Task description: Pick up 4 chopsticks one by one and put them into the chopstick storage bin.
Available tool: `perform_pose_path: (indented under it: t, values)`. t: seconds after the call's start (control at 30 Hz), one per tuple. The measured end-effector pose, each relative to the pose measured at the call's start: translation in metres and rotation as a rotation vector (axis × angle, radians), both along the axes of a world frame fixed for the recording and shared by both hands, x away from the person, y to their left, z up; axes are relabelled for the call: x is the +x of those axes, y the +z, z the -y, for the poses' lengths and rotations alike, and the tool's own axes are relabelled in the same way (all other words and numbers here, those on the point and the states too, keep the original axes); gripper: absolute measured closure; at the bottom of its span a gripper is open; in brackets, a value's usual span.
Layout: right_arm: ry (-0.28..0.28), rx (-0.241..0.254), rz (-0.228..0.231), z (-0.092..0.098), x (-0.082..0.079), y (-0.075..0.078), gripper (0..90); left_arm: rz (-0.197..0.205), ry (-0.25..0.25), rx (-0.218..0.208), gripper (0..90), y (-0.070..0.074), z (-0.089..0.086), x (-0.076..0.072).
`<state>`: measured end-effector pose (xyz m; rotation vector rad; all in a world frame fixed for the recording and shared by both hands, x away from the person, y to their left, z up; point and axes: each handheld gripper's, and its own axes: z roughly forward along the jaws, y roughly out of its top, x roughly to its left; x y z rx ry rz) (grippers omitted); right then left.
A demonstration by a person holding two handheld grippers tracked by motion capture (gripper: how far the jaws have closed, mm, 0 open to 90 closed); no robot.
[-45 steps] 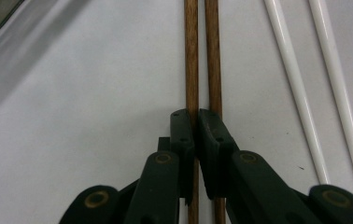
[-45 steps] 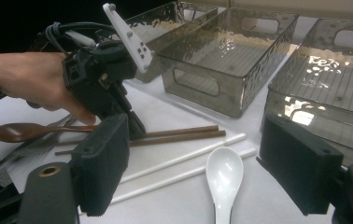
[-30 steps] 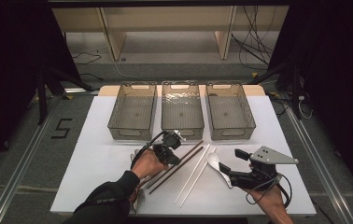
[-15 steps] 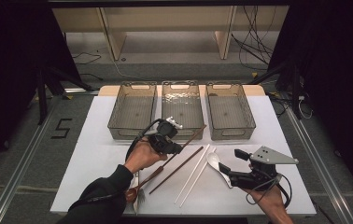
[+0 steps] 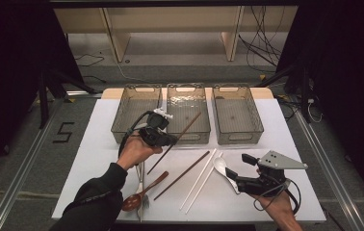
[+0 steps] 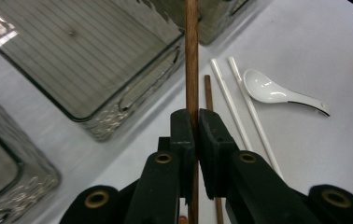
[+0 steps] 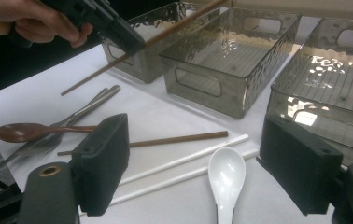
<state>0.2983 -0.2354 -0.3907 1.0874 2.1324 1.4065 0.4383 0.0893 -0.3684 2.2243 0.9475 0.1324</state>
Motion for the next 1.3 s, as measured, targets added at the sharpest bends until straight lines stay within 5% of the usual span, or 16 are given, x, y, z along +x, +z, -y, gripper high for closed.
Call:
perform_pose_path:
  t: [0.43, 0.73, 1.1, 1.3]
  values:
    - [-0.001, 0.005, 0.0, 0.001, 0.001, 0.0, 25.2, 0.053, 0.084, -0.019, 84.3, 0.022, -0.029, 0.028]
    - [-0.001, 0.007, -0.003, 0.001, 0.001, 0.0, 25.2, 0.101, 0.134, 0.021, 84.3, 0.04, -0.044, 0.055]
    - [0.002, 0.011, -0.006, 0.001, 0.001, 0.0, 25.2, 0.13, 0.208, 0.039, 84.3, 0.045, -0.062, 0.089]
    - [0.003, 0.011, -0.008, 0.001, 0.001, 0.0, 25.2, 0.138, 0.258, 0.061, 84.2, 0.036, -0.073, 0.109]
